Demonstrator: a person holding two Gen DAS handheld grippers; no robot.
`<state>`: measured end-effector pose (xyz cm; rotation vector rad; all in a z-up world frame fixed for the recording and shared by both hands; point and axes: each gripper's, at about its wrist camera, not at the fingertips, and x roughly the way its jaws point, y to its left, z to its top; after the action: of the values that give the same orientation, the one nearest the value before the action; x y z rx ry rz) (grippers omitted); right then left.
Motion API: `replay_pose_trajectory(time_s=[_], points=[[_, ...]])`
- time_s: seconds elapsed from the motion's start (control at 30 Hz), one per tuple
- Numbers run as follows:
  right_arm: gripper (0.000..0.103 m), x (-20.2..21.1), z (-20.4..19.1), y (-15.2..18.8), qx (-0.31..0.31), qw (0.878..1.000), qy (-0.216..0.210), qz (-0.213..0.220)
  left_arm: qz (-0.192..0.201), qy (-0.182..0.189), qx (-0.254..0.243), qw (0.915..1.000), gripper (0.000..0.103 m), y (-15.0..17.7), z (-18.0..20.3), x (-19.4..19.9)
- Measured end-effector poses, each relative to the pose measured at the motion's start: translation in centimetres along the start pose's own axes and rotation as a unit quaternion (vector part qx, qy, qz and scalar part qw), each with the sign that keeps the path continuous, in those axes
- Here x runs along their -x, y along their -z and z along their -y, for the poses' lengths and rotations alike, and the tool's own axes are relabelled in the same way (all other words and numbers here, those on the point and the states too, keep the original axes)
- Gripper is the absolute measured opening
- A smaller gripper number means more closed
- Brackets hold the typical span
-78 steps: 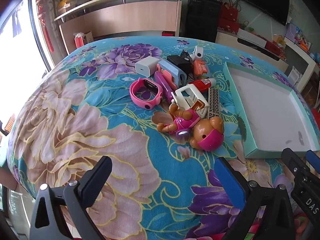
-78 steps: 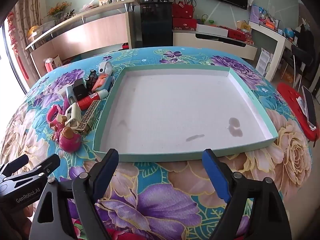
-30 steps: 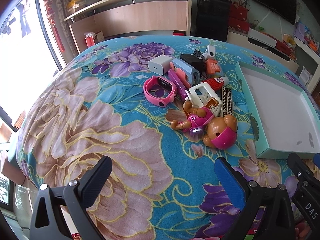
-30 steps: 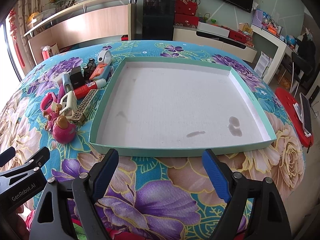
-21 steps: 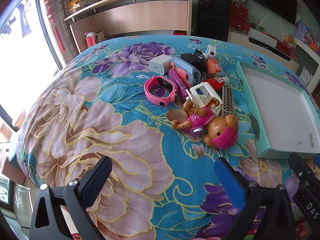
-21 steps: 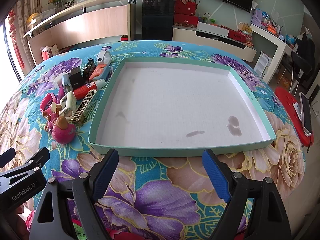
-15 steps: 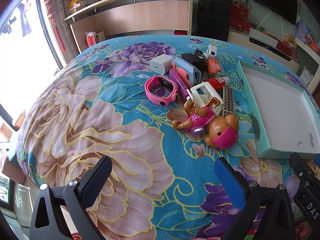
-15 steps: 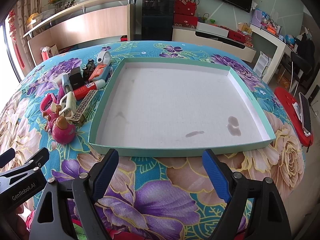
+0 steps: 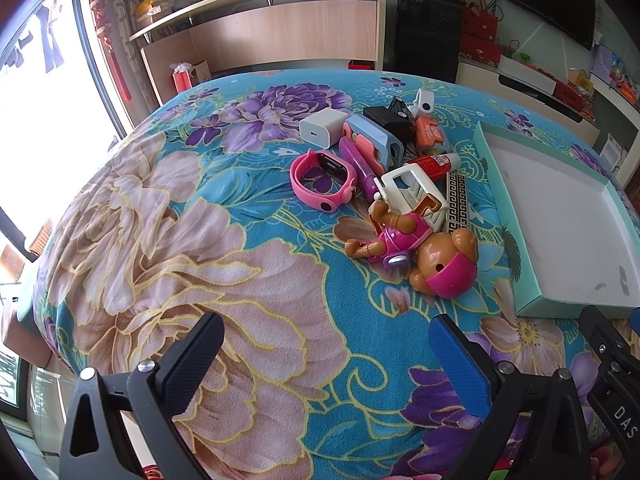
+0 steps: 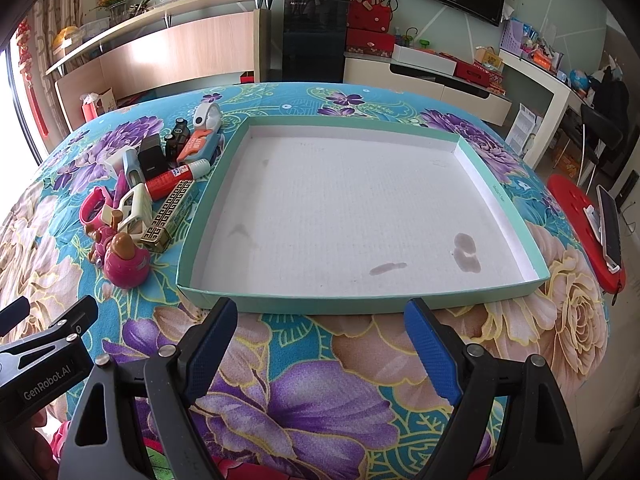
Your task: Organize rigid objects
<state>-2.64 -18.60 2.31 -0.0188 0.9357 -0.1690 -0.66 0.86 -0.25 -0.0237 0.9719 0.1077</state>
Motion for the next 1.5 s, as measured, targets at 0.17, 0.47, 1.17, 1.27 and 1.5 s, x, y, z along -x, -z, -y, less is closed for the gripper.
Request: replay_pose_trajectory(time_s=[0.17,0.47,1.17,1.27,1.5], points=[[0.086,0.0,0.0,0.0,0.000,1.000,0.000,0.000,0.000,0.000,0.000,1.0000,0.103,0.0,0.0,0.0],[0.086,0.1,0.0,0.0,0.000,1.000,0.000,0.002,-0.001,0.000,0.000,1.0000,0.103,0.0,0.0,0.0],[0.086,1.5,-4.1,-3.5,0.026,0.992,-0.120,0.028,-0.027,0.035,0.054,0.9975,0.103,-3.3,-6.1,-1.1],[0.086,1.0,-6.0,-3.9,0.040,0.990,-0.137,0.023,-0.033,0.041,0.060,0.9968,0.103,-3.7,-7.2,-1.6],[0.086,-0.9,-9.9,-4.1,0.079,0.984,-0.158,0.003,-0.041,0.049,0.089,0.9940,0.103,-4.2,-9.7,-3.2]])
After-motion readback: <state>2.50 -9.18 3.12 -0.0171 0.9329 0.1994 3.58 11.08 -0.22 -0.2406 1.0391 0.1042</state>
